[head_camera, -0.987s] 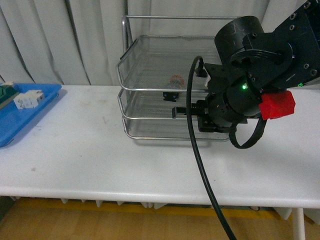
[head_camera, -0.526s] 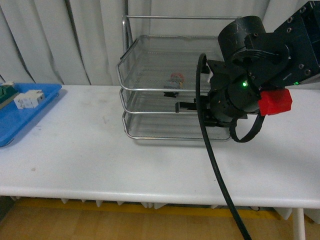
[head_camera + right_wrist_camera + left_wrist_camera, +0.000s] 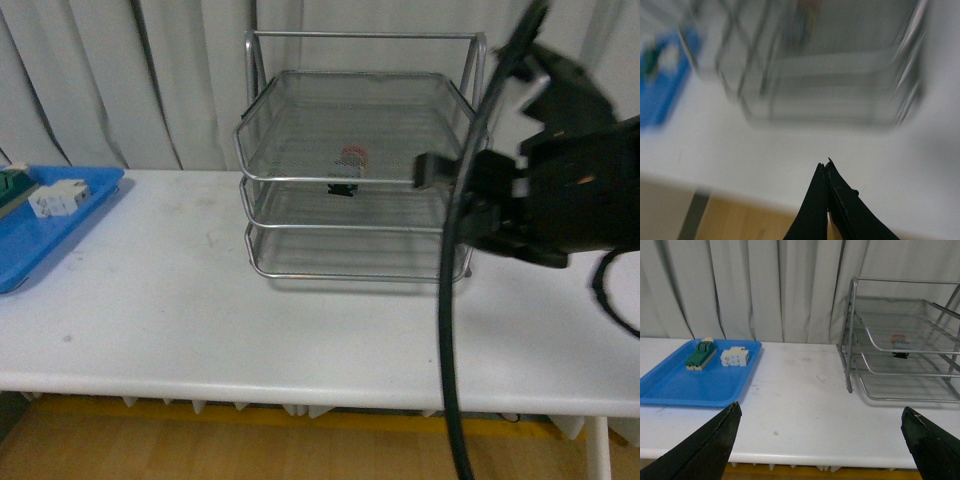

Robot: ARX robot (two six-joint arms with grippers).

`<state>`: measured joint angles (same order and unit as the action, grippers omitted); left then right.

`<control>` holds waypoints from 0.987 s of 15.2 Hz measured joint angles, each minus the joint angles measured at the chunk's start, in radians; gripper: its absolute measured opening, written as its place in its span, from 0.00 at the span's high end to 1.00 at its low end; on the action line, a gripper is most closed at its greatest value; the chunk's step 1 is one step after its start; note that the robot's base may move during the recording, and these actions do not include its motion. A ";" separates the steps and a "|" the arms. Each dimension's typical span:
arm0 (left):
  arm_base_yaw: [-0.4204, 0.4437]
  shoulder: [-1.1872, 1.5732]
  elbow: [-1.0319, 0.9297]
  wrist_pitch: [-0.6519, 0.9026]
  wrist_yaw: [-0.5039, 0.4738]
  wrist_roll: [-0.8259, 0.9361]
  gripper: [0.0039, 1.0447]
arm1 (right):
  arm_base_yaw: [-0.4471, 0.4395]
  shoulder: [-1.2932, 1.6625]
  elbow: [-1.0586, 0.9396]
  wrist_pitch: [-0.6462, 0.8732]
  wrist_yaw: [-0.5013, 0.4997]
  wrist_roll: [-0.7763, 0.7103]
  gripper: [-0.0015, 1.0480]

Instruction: Place button on rack with both arms

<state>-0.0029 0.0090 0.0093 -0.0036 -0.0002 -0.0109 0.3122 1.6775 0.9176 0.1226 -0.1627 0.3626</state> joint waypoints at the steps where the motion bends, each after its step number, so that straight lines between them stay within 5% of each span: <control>1: 0.000 0.000 0.000 0.000 -0.001 0.000 0.06 | -0.027 -0.092 -0.121 0.267 0.119 -0.050 0.98; 2: 0.000 0.000 0.000 0.000 0.000 0.000 0.06 | -0.090 -0.219 -0.256 0.493 0.248 -0.153 0.98; 3: 0.000 0.000 0.000 -0.001 -0.001 0.000 0.06 | -0.207 -0.382 -0.397 0.598 0.240 -0.248 0.98; 5: 0.000 0.000 0.000 0.000 0.001 0.000 0.06 | -0.332 -0.692 -0.578 0.430 0.195 -0.317 0.98; 10: 0.001 0.000 0.000 -0.001 0.000 0.000 0.06 | -0.307 -1.596 -0.906 -0.166 0.166 -0.357 0.98; 15: 0.001 0.000 0.000 0.000 0.000 0.001 0.06 | -0.308 -1.674 -0.906 -0.126 0.163 -0.357 0.98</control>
<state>-0.0021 0.0090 0.0093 -0.0032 0.0002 -0.0101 0.0044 0.0040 0.0116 -0.0032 0.0002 0.0051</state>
